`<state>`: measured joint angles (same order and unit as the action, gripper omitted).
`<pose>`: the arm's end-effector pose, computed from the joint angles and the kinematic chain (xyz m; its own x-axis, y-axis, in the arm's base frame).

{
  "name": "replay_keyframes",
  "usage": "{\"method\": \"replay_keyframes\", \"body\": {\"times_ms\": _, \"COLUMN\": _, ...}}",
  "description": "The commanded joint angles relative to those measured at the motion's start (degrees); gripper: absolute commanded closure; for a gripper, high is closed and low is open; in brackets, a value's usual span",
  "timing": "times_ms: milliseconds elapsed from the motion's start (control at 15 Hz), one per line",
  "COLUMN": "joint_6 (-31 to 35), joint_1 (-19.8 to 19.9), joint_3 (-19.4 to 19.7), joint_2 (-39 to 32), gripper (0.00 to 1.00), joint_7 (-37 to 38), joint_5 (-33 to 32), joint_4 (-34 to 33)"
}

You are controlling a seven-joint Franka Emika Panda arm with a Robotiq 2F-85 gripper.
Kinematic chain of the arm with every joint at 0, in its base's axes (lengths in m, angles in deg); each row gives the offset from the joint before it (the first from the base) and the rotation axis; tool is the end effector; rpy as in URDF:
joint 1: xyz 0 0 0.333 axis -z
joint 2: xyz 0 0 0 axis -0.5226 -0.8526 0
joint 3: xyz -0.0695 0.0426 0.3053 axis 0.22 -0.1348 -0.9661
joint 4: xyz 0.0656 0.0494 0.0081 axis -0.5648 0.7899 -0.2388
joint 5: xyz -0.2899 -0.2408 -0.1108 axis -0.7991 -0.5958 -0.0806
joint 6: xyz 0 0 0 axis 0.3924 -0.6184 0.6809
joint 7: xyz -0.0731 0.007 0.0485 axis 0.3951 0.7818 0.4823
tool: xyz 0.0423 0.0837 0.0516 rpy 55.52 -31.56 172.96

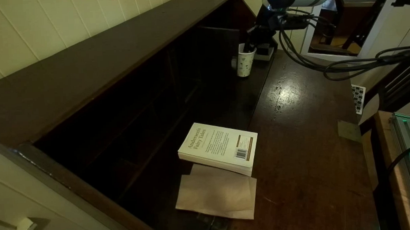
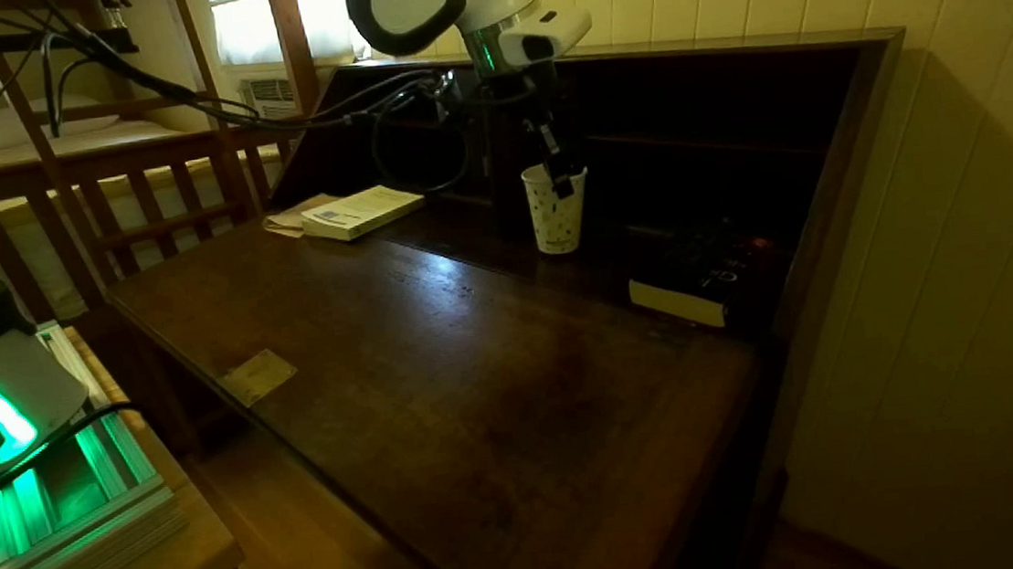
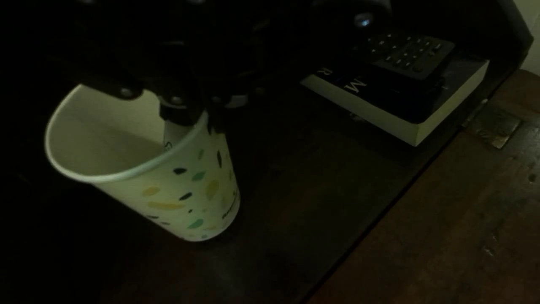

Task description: Open the compartment on the dresser, put the cup inside then close it

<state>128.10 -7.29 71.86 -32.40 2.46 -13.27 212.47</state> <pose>0.5218 -0.2961 0.2969 0.6698 -0.6505 0.3579 -0.6449 -0.7487 -0.1539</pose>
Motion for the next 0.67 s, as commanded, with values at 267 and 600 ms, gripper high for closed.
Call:
{"method": "replay_keyframes", "body": {"times_ms": 267, "joint_6": -2.7, "joint_1": -4.6, "joint_3": 5.1, "joint_2": 9.5, "gripper": 0.99, "joint_7": 0.3, "joint_5": -2.8, "joint_4": 2.8}}
{"method": "replay_keyframes", "body": {"times_ms": 600, "joint_6": -3.4, "joint_1": -8.1, "joint_3": 7.6, "joint_2": 16.2, "gripper": 0.99, "joint_7": 1.6, "joint_5": -10.0, "joint_4": 4.3}}
